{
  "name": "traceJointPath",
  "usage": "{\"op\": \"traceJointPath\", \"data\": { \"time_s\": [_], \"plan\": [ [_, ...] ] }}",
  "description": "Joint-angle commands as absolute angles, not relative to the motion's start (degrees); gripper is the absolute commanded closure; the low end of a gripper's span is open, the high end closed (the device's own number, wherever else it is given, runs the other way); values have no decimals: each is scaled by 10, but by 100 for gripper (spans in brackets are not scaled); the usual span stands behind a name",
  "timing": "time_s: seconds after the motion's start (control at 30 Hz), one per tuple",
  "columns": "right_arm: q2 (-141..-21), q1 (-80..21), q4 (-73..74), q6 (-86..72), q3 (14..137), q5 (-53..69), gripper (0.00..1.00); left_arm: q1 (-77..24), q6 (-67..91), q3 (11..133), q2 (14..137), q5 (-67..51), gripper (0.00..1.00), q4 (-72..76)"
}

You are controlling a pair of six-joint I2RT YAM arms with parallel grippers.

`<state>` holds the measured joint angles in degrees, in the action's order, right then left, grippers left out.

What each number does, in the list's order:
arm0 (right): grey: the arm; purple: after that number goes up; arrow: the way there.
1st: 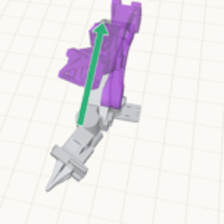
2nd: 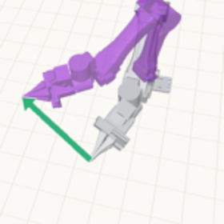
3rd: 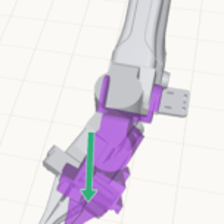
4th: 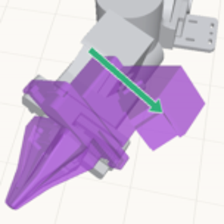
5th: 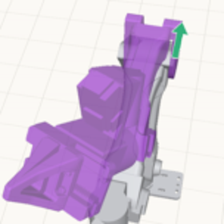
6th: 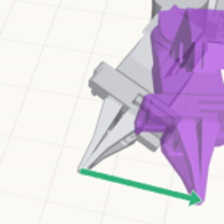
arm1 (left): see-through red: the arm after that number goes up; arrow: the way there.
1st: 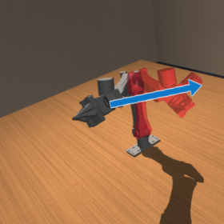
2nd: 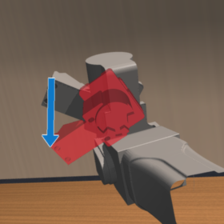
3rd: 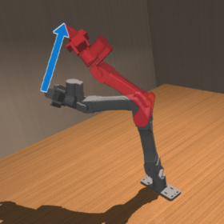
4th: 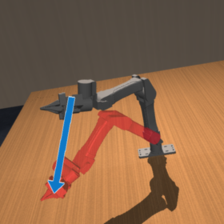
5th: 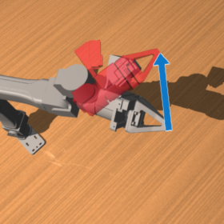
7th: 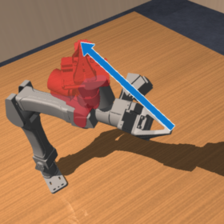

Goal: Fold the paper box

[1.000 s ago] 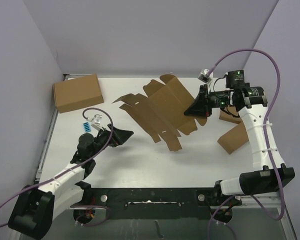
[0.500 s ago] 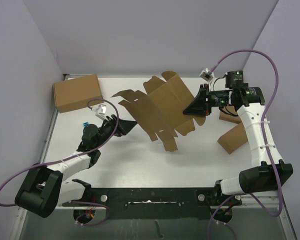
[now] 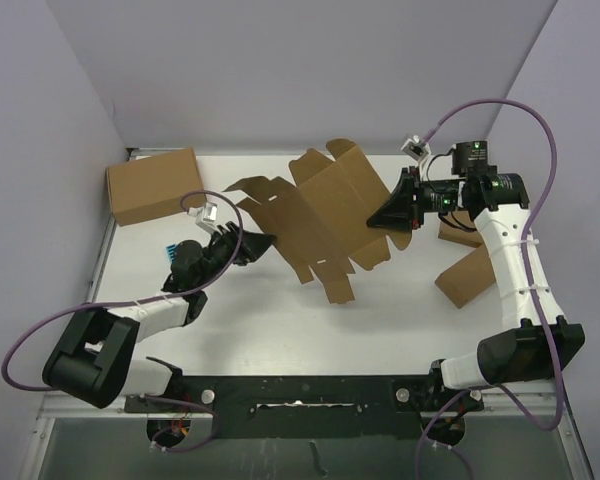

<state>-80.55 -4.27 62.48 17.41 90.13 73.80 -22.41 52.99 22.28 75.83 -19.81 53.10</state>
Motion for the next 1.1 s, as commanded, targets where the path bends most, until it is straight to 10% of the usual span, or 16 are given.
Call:
{"op": "traceJointPath", "data": {
  "time_s": [0.0, 0.27, 1.07],
  "plan": [
    [-814, -31, 599, 161, 897, 767, 100, -227, 534, 265, 787, -217, 50, 633],
    [-822, -28, 598, 162, 893, 737, 100, -228, 555, 281, 824, -244, 100, 679],
    [-900, -139, 523, 146, 828, 473, 100, -346, 467, 402, 758, -101, 100, 241]
  ]
}}
